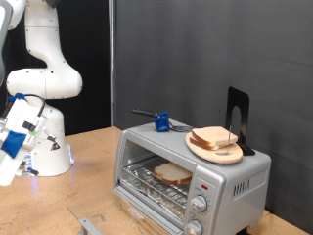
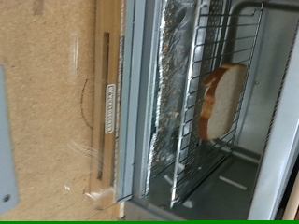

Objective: Make a piece of toast with the oven

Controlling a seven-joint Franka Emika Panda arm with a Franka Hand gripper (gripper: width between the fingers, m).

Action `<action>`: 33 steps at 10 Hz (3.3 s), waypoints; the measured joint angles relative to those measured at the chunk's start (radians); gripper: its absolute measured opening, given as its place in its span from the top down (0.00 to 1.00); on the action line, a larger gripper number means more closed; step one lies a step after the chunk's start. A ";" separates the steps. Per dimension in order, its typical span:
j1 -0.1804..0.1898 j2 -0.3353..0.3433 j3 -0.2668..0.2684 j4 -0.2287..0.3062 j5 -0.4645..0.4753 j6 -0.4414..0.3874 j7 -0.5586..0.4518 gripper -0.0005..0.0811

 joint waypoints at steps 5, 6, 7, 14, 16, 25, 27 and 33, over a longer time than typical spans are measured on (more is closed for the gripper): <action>-0.023 0.105 -0.028 0.062 0.006 -0.003 -0.090 0.00; -0.028 0.119 -0.031 0.065 0.009 0.010 -0.102 0.00; -0.029 0.133 -0.030 0.064 0.021 0.030 -0.112 0.00; 0.010 0.309 0.090 0.064 0.110 0.110 -0.190 0.00; 0.026 0.353 0.125 0.061 0.144 0.160 -0.199 0.00; 0.047 0.363 0.244 0.058 0.222 0.054 -0.264 0.00; 0.018 0.301 0.225 0.048 0.186 -0.085 -0.255 0.00; 0.005 0.088 0.211 -0.015 0.171 -0.142 -0.142 0.00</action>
